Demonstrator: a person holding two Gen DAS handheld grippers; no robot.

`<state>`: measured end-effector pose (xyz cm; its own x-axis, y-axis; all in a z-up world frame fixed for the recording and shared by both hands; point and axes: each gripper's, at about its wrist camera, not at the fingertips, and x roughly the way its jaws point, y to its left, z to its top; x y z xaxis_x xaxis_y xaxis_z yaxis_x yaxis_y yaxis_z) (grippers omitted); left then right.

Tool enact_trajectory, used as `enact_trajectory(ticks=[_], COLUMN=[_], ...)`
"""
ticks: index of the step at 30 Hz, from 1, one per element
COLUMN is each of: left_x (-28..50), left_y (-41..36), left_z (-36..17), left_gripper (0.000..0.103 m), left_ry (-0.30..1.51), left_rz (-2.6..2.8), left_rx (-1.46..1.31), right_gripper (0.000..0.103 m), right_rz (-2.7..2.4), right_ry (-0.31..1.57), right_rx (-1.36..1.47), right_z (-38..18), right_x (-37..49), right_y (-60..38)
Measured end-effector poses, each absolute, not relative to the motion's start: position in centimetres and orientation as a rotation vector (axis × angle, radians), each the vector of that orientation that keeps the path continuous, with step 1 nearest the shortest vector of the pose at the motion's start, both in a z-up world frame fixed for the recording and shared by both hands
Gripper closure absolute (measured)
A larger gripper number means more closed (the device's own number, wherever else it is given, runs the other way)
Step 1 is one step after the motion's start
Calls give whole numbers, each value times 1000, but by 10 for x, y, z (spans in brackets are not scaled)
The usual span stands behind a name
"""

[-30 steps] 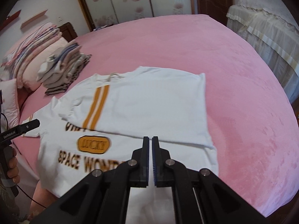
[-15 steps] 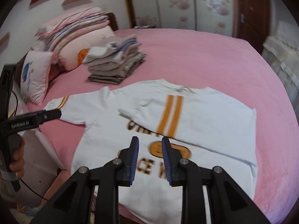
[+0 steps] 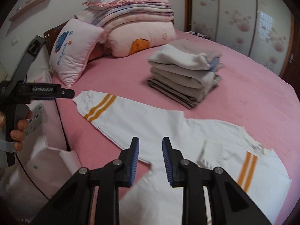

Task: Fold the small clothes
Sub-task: 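Move the left tool to the other orange-striped sleeve cuff, then grasp the cuff with the left tool and lift it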

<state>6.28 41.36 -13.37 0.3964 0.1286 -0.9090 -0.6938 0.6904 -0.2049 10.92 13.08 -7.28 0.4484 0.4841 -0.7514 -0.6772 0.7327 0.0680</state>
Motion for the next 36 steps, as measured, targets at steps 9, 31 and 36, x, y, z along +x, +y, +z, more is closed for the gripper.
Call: enact_trajectory(ticks=[9,31,36], left_x=[96,144,150], left_y=[456,459,446], left_z=[-188,-261,-243], left_gripper=[16,91,97], left_ry=[1111,1267,1215], left_rz=[791,835,804], left_rx=[-815,-792,-747], right_gripper=[78,78,78], right_rz=[784,786,785], right_ry=[890,950,942], right_rx=[-293,-274,-293], right_z=[-105,-146,-146], right_x=[130,163,157], right_y=[162,171,167])
